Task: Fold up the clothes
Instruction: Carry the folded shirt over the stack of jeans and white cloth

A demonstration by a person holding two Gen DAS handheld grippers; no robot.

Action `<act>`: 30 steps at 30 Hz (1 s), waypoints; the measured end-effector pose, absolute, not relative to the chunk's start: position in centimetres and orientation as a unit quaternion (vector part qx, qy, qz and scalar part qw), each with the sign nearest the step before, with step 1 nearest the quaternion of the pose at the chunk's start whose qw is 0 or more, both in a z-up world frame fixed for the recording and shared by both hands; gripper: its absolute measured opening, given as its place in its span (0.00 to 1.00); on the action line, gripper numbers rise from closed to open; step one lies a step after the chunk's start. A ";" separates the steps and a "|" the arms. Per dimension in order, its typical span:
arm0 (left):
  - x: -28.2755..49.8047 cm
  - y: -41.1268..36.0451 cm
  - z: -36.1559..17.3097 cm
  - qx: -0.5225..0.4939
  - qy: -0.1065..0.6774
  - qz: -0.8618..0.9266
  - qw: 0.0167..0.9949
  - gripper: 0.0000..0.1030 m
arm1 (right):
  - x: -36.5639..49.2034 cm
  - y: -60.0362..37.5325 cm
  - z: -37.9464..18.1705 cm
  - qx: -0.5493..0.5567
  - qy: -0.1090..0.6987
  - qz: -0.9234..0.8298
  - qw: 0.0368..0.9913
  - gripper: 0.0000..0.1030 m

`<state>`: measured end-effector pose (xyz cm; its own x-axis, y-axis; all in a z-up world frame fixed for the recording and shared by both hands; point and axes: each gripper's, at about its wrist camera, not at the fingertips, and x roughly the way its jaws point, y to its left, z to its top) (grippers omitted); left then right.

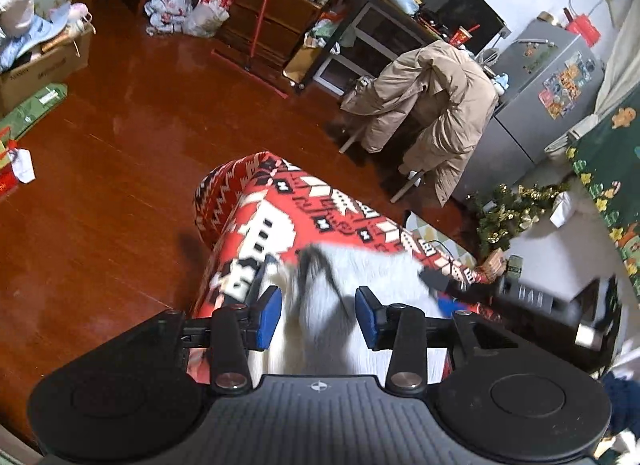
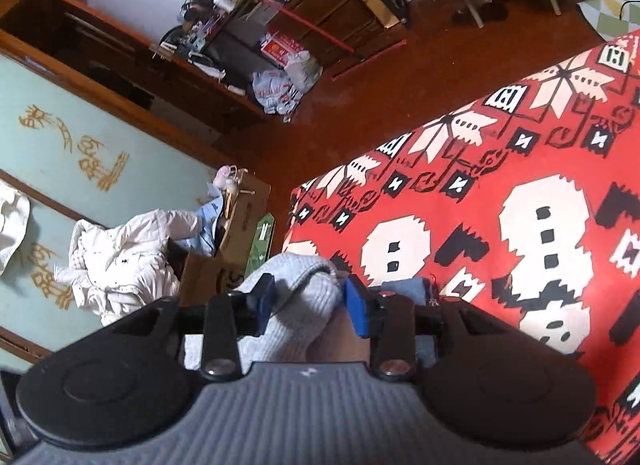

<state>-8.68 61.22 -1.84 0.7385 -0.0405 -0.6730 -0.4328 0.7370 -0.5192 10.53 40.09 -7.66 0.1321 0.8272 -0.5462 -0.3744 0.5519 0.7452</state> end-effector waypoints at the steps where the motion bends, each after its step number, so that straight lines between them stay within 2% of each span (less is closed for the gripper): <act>1: -8.3 61.7 -1.8 -0.350 0.342 0.112 0.865 0.42 | 10.5 40.1 -7.8 0.225 0.511 0.420 0.715 0.42; 3: -6.9 62.2 -2.1 -0.356 0.351 0.115 0.858 0.44 | 10.5 40.0 -7.9 0.231 0.511 0.427 0.709 0.37; 4: -6.2 62.2 -2.3 -0.351 0.360 0.119 0.856 0.42 | 10.4 40.0 -7.8 0.230 0.508 0.431 0.709 0.28; 5: -5.7 62.0 -2.4 -0.340 0.365 0.123 0.858 0.39 | 10.3 40.0 -7.6 0.225 0.501 0.435 0.714 0.26; 6: -5.2 61.4 -2.2 -0.321 0.367 0.124 0.864 0.30 | 10.1 40.0 -7.3 0.219 0.495 0.438 0.718 0.20; 7: -4.8 60.8 -2.1 -0.301 0.369 0.126 0.870 0.26 | 9.8 39.9 -6.9 0.214 0.485 0.442 0.724 0.16; 8: -4.7 60.3 -1.9 -0.284 0.366 0.130 0.877 0.14 | 9.4 39.7 -6.4 0.208 0.470 0.448 0.731 0.15; 10: -5.2 59.2 -1.1 -0.260 0.328 0.139 0.898 0.10 | 8.3 39.3 -5.0 0.189 0.432 0.461 0.752 0.11; 14: -6.2 58.0 -1.1 -0.236 0.286 0.148 0.917 0.10 | 6.2 39.1 -2.9 0.132 0.352 0.482 0.792 0.10; 16: -5.8 58.0 -2.3 -0.228 0.311 0.154 0.910 0.10 | 6.6 39.6 -3.7 0.123 0.374 0.477 0.786 0.11; 17: -5.7 58.2 -3.0 -0.231 0.323 0.156 0.905 0.13 | 6.9 39.8 -4.3 0.123 0.388 0.474 0.781 0.11; 18: -5.8 58.6 -3.5 -0.241 0.332 0.157 0.898 0.21 | 7.2 39.8 -4.9 0.126 0.398 0.469 0.779 0.15; 19: -6.1 59.1 -3.6 -0.258 0.333 0.159 0.893 0.25 | 7.4 39.7 -5.3 0.131 0.404 0.463 0.778 0.23; 20: -6.6 59.8 -3.6 -0.279 0.330 0.159 0.888 0.36 | 7.6 39.5 -5.5 0.137 0.408 0.458 0.778 0.25; 21: -7.1 60.4 -3.5 -0.300 0.327 0.160 0.882 0.41 | 7.7 39.0 -5.4 0.143 0.407 0.454 0.780 0.30; 22: -7.8 61.0 -3.3 -0.318 0.322 0.158 0.878 0.41 | 7.7 38.6 -5.3 0.149 0.405 0.451 0.782 0.35; 26: -11.3 61.0 -1.5 -0.330 0.310 0.148 0.879 0.41 | 6.7 36.1 -3.6 0.164 0.386 0.451 0.788 0.33; 27: -12.2 60.4 -1.2 -0.326 0.313 0.140 0.881 0.41 | 6.1 35.5 -3.0 0.167 0.381 0.455 0.787 0.30; 28: -13.0 59.8 -1.0 -0.321 0.318 0.133 0.882 0.41 | 5.2 35.0 -2.5 0.170 0.378 0.464 0.783 0.20; 30: -14.8 58.3 -1.0 -0.311 0.331 0.126 0.882 0.41 | 3.1 34.8 -1.7 0.161 0.377 0.486 0.772 0.14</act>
